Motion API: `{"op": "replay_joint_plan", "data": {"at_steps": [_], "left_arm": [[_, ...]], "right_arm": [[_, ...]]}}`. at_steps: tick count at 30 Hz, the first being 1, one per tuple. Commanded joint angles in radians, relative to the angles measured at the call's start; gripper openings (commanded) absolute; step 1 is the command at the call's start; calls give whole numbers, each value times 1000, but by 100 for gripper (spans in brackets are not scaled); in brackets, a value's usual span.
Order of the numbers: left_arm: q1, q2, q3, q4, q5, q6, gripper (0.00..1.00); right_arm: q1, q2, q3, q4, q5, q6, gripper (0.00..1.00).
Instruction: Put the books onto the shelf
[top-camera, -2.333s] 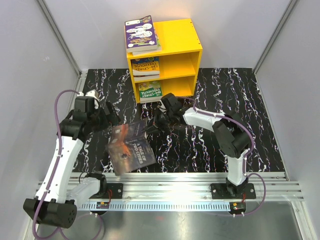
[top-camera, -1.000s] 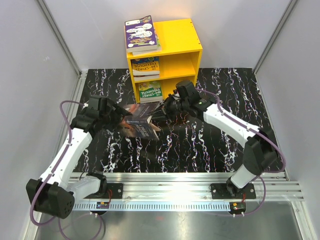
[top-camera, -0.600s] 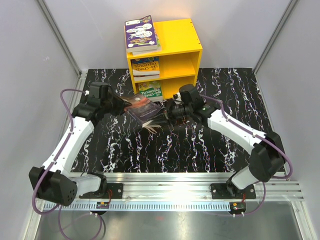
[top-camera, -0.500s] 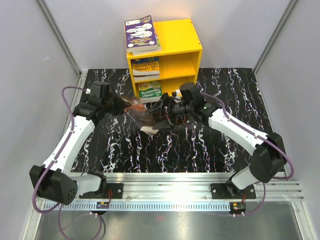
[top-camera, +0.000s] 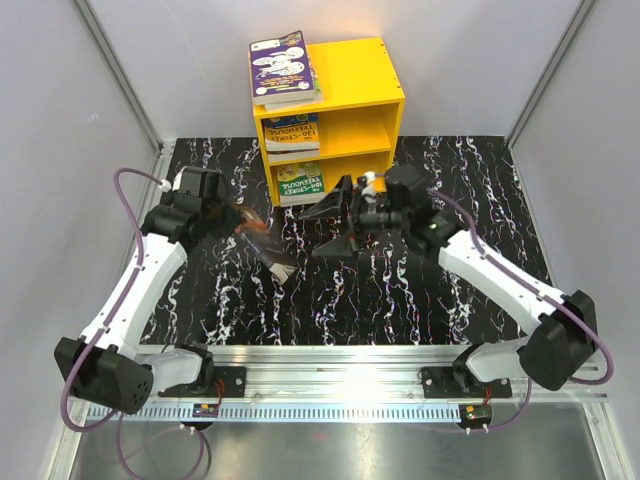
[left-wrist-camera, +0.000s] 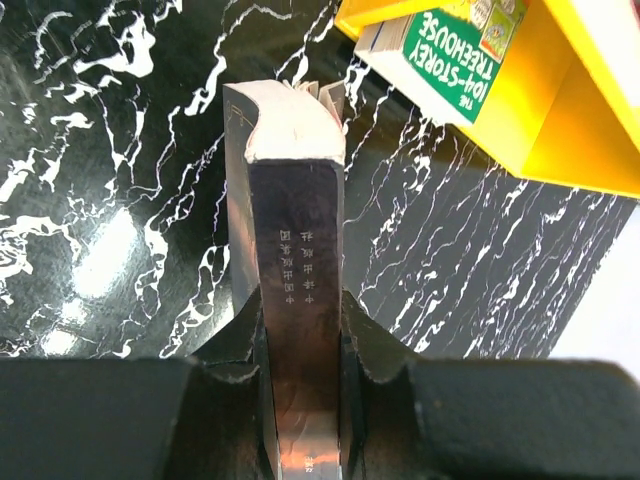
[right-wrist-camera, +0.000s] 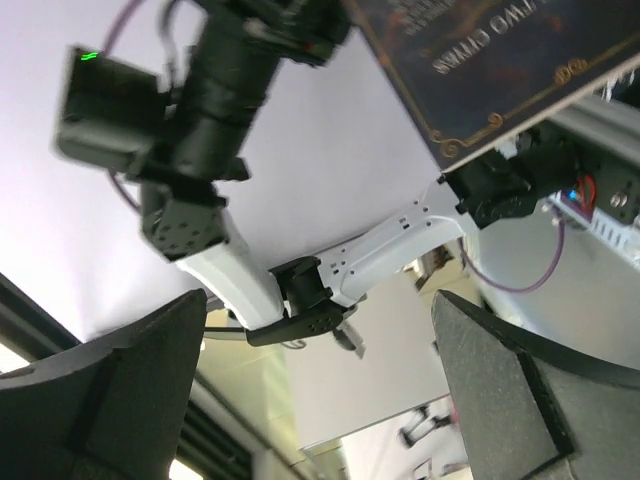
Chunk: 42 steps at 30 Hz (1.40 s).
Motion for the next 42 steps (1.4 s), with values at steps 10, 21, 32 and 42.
{"op": "replay_joint_plan", "data": {"at_steps": [10, 21, 32, 42], "left_arm": [[-95, -118, 60, 235, -161, 11, 0], [-103, -160, 120, 233, -170, 34, 0], [-101, -204, 261, 150, -171, -14, 0], [-101, -269, 175, 153, -154, -64, 0]], "right_arm": [[221, 184, -208, 856, 203, 639, 100], [314, 304, -205, 971, 314, 707, 100], [312, 214, -473, 1048, 521, 747, 68], [288, 255, -354, 1060, 472, 707, 77]]}}
